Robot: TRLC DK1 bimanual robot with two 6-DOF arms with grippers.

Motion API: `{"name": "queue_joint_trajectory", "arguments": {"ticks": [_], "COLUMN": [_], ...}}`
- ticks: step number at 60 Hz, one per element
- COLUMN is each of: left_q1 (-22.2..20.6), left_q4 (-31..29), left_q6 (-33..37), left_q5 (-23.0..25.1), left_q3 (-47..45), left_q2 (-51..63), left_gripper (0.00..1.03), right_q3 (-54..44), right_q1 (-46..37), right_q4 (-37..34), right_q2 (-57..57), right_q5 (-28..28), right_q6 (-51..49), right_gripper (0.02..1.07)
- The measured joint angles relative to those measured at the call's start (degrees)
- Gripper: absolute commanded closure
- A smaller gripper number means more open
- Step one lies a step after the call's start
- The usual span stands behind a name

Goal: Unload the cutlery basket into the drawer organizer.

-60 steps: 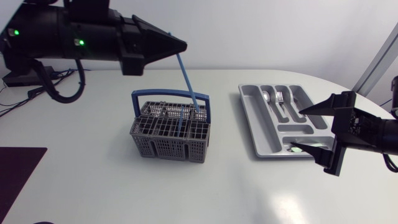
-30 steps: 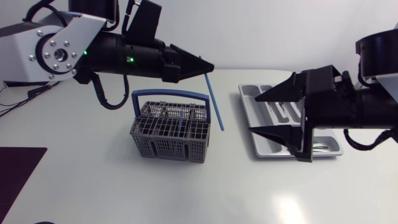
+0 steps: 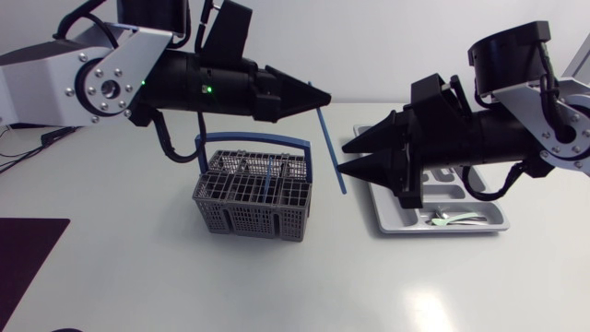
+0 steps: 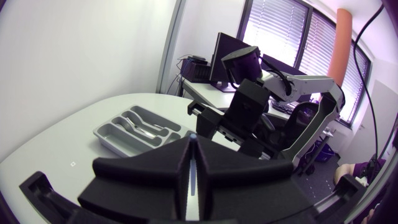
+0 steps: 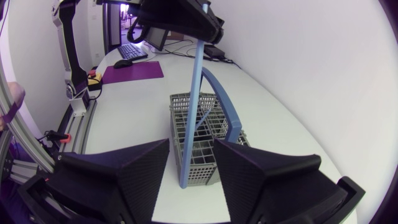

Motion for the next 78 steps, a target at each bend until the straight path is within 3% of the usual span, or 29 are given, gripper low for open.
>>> {"name": "queue_joint_trajectory", "arguments": {"ticks": [7,17,34,47,51,53,54,63,68,78], "left_q1": [-0.2,-0.3,-0.3,0.3,0.7,1.0,1.2,5.0,7.6,12.8], "left_q4": [0.0,0.4,0.4,0.4,0.7,0.9,1.1,5.5,6.0,6.0], "left_q6": [0.0,0.0,-0.2,-0.2,-0.4,-0.9,-1.3,-5.9,-7.1,-8.1], "left_q5": [0.0,0.0,1.1,1.5,1.8,2.3,2.6,3.3,3.3,3.4], "left_q3": [0.0,0.0,0.0,0.0,0.0,0.0,0.0,0.7,1.4,2.3], "left_q2": [0.5,1.4,1.7,1.7,1.7,1.7,1.7,1.7,1.4,0.0], "left_gripper": [1.0,1.0,1.0,1.0,0.89,0.79,0.67,0.24,0.19,0.17], "right_q3": [1.4,2.1,2.6,3.5,3.5,3.5,3.5,3.4,3.0,2.0], "right_q1": [0.0,0.8,2.5,2.6,2.6,2.6,2.6,2.1,0.7,-3.9], "right_q4": [0.2,0.2,0.4,0.4,0.4,0.4,0.5,0.4,-0.5,-2.3], "right_q2": [1.3,2.8,4.5,5.6,5.6,5.6,5.6,5.7,5.7,6.1], "right_q5": [-1.4,-2.4,-2.4,-2.2,-2.2,-2.2,-2.2,-2.2,-2.2,-2.2], "right_q6": [1.2,2.1,2.7,4.9,5.1,5.1,5.1,3.3,1.9,-1.0], "right_gripper": [0.71,0.89,1.02,1.02,1.02,1.02,1.02,1.02,1.02,1.02]}}
